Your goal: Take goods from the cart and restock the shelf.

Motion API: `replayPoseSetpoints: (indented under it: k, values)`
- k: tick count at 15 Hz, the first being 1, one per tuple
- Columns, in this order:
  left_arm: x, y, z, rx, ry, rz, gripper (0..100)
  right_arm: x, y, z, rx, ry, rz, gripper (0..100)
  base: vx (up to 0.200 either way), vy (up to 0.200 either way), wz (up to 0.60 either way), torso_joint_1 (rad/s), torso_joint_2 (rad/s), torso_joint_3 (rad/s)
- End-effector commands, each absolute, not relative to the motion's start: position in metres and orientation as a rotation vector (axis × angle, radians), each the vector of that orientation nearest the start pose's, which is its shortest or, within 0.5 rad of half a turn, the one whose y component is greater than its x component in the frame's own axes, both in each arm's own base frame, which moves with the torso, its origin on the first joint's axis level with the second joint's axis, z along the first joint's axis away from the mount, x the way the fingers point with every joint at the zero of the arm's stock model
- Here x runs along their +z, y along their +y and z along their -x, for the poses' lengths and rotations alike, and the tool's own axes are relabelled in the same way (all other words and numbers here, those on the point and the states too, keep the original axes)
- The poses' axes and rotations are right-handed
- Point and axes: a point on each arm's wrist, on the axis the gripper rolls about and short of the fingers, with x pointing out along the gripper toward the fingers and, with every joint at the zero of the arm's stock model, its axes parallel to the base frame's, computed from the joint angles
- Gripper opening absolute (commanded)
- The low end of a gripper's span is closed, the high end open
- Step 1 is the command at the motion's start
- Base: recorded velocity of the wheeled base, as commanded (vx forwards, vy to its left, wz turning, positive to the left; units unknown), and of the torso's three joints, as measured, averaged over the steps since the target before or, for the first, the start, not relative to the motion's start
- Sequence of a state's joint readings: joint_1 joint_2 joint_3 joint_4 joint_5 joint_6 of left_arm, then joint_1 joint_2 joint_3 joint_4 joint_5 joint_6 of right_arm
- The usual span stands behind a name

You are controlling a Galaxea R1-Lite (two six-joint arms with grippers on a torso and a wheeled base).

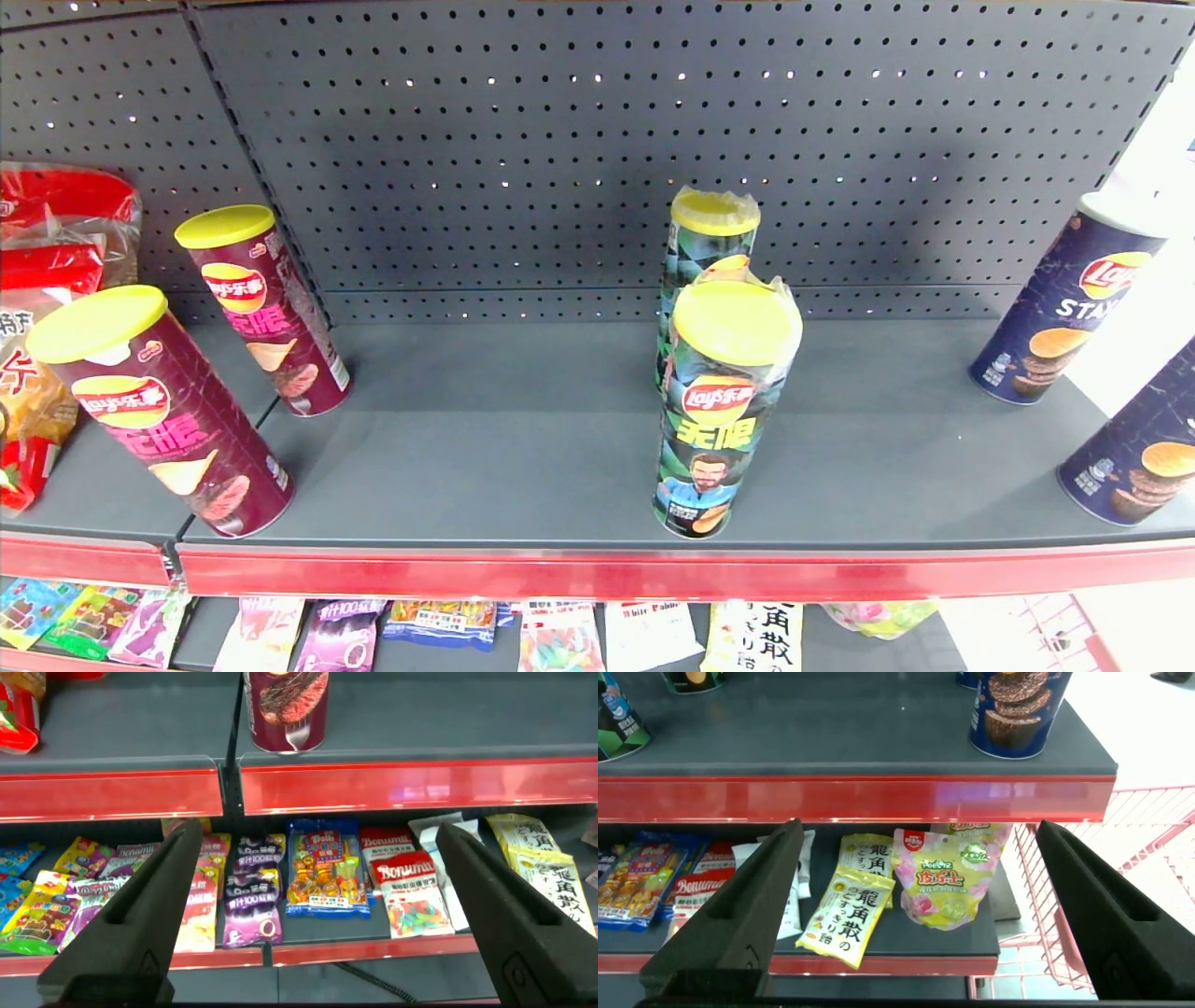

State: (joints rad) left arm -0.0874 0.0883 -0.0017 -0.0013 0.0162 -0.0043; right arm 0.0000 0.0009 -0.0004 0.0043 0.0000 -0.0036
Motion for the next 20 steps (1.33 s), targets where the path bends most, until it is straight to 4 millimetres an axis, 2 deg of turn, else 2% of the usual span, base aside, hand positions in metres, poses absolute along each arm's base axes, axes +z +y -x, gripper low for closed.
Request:
replayPoseSetpoints:
  k: [1,20]
  values:
    - [0.0778,0.0018,0.0159,-0.070,0.087,0.000,100,0.0750,0.0000,0.0227,0.000,0.006,0.005,100,0.000,0.000,0.00,0.000,0.00,0.000]
    - [0.0778,0.0018,0.0159,-0.072,0.087,-0.002,100,0.0750,-0.0002,0.0227,-0.009,0.006,0.005,100,0.000,0.000,0.00,0.000,0.00,0.000]
